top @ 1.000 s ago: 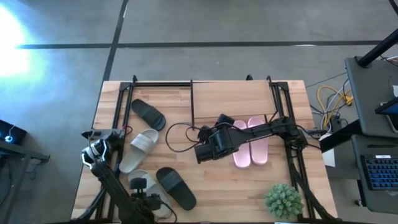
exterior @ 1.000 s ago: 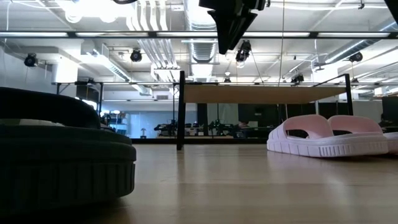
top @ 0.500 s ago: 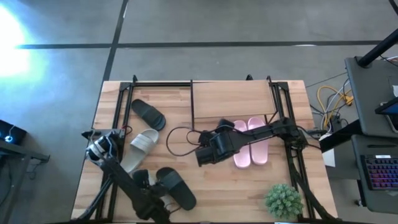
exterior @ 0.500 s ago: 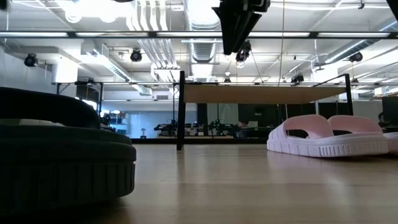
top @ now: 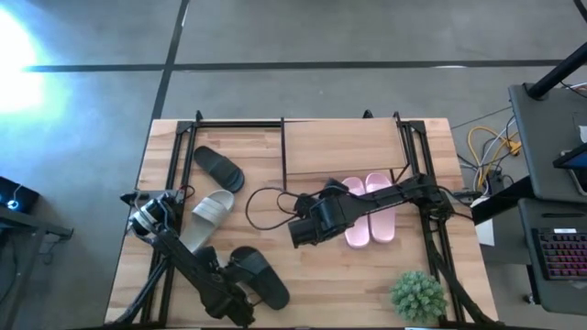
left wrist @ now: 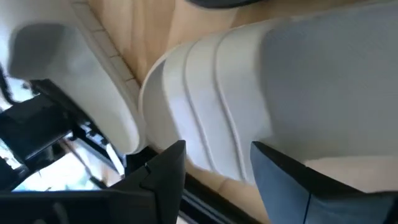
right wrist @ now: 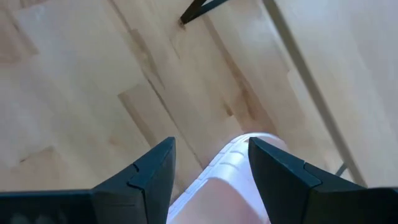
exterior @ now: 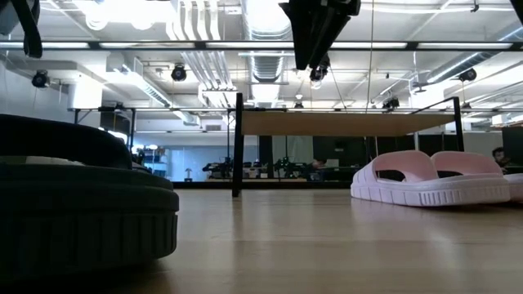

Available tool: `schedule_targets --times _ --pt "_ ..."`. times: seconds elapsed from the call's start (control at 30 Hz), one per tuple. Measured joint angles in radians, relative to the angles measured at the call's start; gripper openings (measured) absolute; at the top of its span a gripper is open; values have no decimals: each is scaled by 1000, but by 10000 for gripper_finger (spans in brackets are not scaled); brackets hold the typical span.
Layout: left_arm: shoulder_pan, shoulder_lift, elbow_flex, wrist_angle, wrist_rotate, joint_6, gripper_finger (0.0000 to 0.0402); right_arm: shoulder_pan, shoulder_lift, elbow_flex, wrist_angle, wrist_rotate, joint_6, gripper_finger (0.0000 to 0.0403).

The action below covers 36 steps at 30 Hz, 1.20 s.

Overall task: Pick and place slides into the shelf
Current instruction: Put the bottom gray slide on the shelf

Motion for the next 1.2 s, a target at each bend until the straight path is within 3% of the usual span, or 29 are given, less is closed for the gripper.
schedule_targets --times 0.33,0.73,1.2 --pt "-1 0 96 14 -8 -28 168 0 0 0 0 -44 68 194" --pt "-25 103 83 -11 -27 0 168 0 0 0 0 -44 70 194" --pt "-43 111 70 -12 -94 6 152 1 0 0 0 -49 94 194"
